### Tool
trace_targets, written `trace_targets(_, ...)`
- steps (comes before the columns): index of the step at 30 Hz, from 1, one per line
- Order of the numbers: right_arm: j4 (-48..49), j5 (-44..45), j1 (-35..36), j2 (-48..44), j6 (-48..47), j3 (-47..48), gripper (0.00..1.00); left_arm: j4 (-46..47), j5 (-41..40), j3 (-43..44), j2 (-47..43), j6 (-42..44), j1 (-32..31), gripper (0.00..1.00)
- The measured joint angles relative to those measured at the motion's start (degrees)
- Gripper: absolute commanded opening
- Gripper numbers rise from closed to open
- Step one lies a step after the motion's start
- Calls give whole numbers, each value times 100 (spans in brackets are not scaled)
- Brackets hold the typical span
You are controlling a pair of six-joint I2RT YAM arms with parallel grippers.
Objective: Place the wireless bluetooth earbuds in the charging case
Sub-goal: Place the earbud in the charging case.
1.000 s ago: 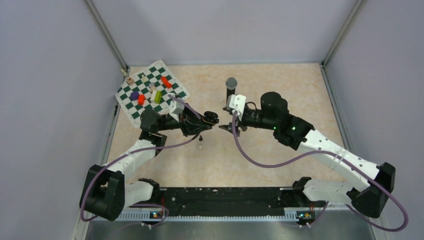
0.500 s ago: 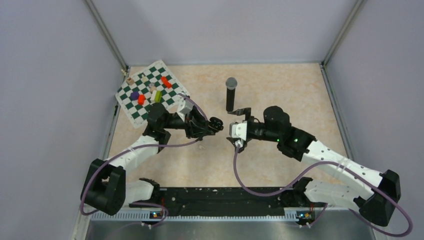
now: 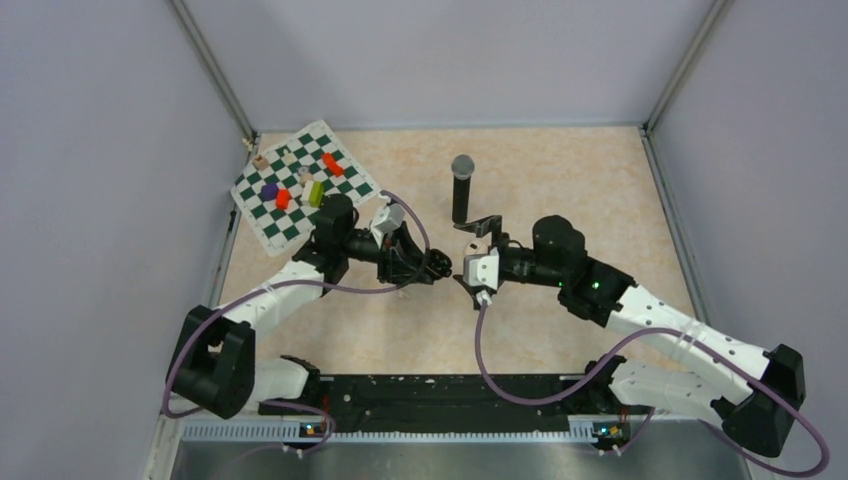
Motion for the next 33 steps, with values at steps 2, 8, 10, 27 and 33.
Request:
trace_targets(2,-2,-74,2,2,17,0,99,-166,13,2,50,96,-17,0)
trace_targets(8,4,-120,44,2,44,0,99,-407,24,42,107,232,-24,0)
trace_targets(10,0,-120,44,2,42,0,99,-437,33,57,107,251,-24,0)
trace_targets(27,249,-72,192,155,144,-22,99,-481,28,66,107,417,-22,0)
trace_targets(33,348,15,195,155,264,-61,99,-481,7,66,107,463,-22,0)
